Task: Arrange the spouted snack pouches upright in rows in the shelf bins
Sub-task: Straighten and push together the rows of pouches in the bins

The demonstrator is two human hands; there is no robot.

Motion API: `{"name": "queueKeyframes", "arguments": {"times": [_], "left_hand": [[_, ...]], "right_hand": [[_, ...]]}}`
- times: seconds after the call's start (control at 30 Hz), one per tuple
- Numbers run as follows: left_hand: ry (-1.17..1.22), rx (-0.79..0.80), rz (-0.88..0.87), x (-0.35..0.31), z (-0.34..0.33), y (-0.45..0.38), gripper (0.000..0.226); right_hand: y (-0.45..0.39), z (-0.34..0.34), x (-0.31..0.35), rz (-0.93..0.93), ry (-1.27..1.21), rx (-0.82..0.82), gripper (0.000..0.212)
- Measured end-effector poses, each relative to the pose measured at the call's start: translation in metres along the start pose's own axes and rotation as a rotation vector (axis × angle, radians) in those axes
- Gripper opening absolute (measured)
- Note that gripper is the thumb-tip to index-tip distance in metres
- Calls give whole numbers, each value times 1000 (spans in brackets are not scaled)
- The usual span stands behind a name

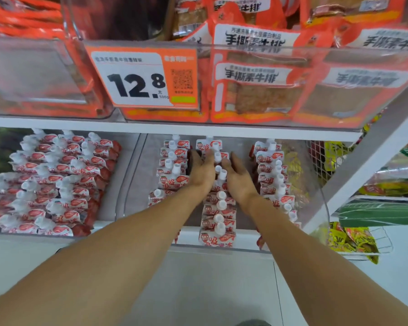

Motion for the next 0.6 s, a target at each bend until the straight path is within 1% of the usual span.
{"name": "queueKeyframes", "arguments": {"times": [0.07, 0.13, 0.2, 0.23, 0.27, 0.33, 0.43, 0.6], "left_hand": [[6, 3, 13, 5, 1, -7, 59], [-36, 43, -3, 7, 2, -8, 46], [-53, 81, -34, 6, 3, -10, 38], [-37, 84, -46, 6, 3, -12, 38], [-18, 89, -51, 5, 3, -14, 41], [-5, 102, -55, 6, 2, -19, 41], [-22, 111, -34, 13, 1, -25, 40], [-21, 108, -10, 20, -2, -31, 46]], "right_hand": [[-4, 0, -3, 26, -11, -4, 52], [-7, 0, -3, 70, -12, -24, 47], [-12, 3, -6, 78, -99, -75, 60], [-15, 4, -7, 61, -143, -81, 67], [-18, 4, -8, 45, -167, -69, 68], [-22, 1, -9, 18, -152, -21, 64], [-22, 0, -11, -5, -90, 4, 53], [-18, 8, -8, 17, -118, 35, 37]]}}
Point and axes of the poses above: each hand's wrist, its own y-axis away from the middle knuckle, its own z-axis out of the back of the hand, x = y × z, the point moved 4 cm from there along -y, towards the middle knuckle, and after that the axes turned 13 degrees about x, right-handed, at the moved point
